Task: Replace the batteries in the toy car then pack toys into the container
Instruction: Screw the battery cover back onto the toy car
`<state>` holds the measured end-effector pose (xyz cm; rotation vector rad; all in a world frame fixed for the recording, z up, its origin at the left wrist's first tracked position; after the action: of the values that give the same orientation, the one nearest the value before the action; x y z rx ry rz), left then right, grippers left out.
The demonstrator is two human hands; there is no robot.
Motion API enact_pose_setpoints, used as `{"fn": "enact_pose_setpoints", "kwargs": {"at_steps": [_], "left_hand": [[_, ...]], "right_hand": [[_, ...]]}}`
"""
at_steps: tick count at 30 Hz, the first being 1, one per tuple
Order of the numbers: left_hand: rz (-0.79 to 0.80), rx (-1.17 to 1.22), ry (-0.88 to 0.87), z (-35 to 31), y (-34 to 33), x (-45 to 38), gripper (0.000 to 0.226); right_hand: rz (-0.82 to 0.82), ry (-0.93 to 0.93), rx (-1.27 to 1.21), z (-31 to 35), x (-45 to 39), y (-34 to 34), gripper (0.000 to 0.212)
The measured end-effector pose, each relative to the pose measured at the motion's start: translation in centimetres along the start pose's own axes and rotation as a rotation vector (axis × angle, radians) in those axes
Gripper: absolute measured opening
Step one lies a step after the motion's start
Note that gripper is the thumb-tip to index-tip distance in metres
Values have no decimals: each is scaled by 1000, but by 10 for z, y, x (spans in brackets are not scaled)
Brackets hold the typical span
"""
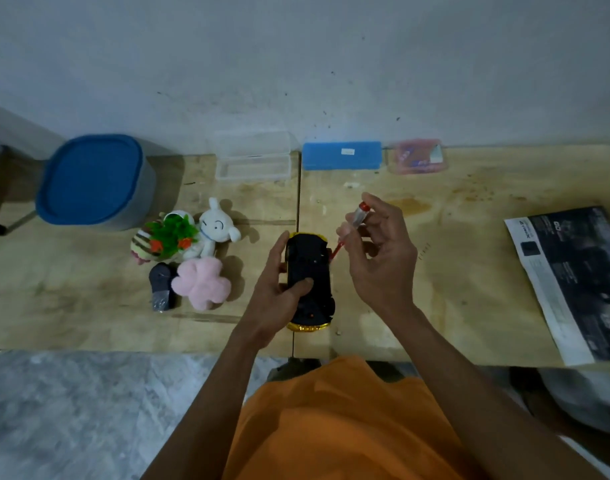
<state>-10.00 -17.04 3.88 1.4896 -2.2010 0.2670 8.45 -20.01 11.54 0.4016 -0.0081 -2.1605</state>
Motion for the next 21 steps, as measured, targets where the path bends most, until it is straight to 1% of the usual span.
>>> {"fn": "enact_pose_setpoints", "kwargs": {"at_steps": [3,5,7,12,14,17,21], "left_hand": [[-45,-94,-50,5,17,-5,59],[-64,-160,-97,7,27,-6,50],[-79,-212,-149,10,35,-6,50],[-135,-386,-193,32,52,-28,52],[-145,-494,-178,38,52,-42,56],[-176,-641,-113,37,46,-57,52],[-170,-717,-129,35,33,-75,53]], "right_hand": [[-46,-15,-7,12,9,0,41],[-61,-30,-13,17,17,-1,40],[-71,-44,1,20,27,-3,40],[-93,-59,79,26,56,-4,40],[-95,-59,117,29,65,-3,40],[-99,-77,186,32,74,-1,38],[-130,-46,204,37,75,7,36]]}}
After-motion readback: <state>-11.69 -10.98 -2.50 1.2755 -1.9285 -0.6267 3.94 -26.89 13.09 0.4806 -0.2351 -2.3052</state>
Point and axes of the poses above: each hand's wrist, its own x-axis away from the middle knuckle, its own y-axis out of the back of the hand, z = x × y, the point moved 7 cm from there along -x, towards the middle knuckle, and after that the axes turned 1 degree about y, right-handed, at the moved point
